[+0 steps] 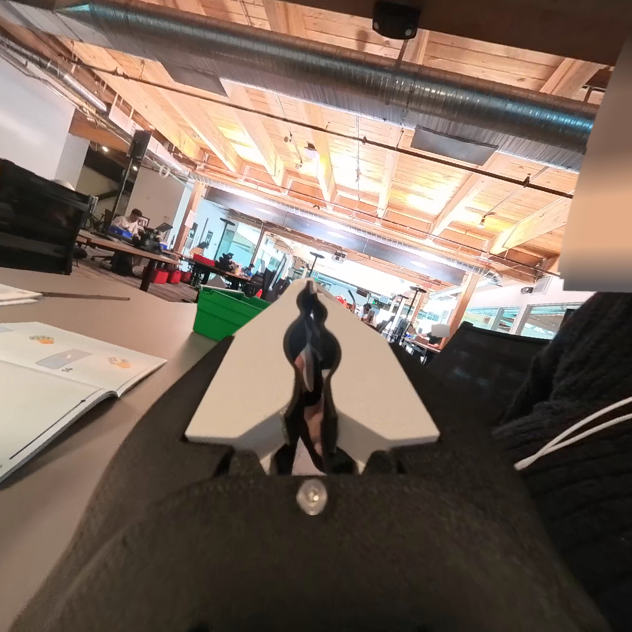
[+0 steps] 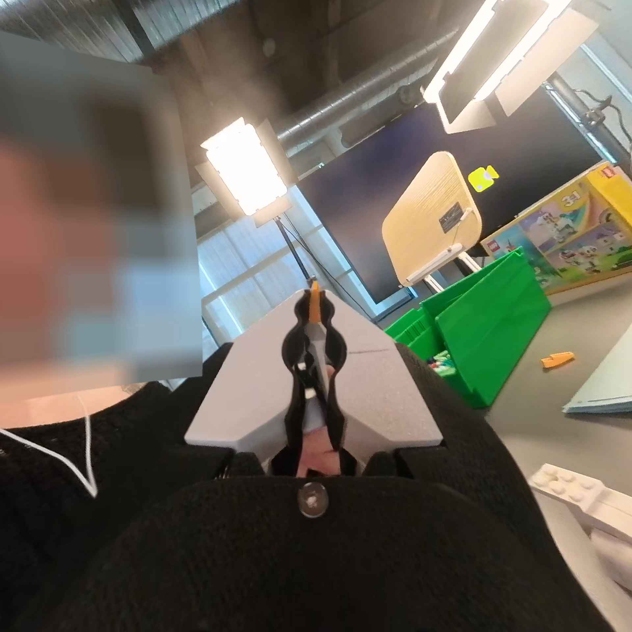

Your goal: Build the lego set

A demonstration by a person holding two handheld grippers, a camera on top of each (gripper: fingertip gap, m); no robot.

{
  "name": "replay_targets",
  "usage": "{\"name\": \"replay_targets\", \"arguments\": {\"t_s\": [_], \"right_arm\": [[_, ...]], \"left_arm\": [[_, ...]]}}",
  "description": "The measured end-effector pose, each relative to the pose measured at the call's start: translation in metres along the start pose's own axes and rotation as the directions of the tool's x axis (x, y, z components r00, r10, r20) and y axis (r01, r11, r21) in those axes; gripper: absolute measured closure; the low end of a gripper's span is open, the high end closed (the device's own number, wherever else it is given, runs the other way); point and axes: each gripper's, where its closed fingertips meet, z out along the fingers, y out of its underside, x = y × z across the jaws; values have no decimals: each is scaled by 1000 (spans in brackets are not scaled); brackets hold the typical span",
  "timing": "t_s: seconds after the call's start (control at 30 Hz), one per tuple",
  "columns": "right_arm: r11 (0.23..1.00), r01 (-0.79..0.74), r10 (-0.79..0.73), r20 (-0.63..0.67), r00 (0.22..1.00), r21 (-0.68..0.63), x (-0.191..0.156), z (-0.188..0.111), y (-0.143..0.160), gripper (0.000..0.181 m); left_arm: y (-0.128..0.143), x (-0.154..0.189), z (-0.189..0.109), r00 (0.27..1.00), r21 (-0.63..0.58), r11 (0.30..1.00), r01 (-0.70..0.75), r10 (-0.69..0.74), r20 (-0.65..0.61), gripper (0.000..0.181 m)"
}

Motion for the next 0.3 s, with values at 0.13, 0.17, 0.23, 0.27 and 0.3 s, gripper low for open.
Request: {"name": "replay_targets", "arguments": {"t_s": [0.13, 0.17, 0.23, 0.27, 0.3], "right_arm": [[982, 141, -154, -100, 983, -128, 15, -11, 1, 177], [969, 180, -203, -126, 971, -172, 19, -16, 0, 178], [937, 244, -292, -175, 940, -251, 30, -27, -2, 178], [920, 266, -328, -198, 924, -287, 35, -32, -3, 178], [903, 284, -362, -216, 907, -322, 41, -36, -4, 177]], "left_arm": [[17, -14, -8, 995, -174, 982, 74, -62, 74, 181], [25, -18, -12, 992, -242, 965, 104, -82, 99, 181], [41, -25, -23, 979, -358, 917, 178, -129, 157, 181], [48, -27, -28, 973, -405, 891, 207, -145, 180, 181], [57, -30, -34, 967, -456, 860, 227, -145, 208, 181]]}}
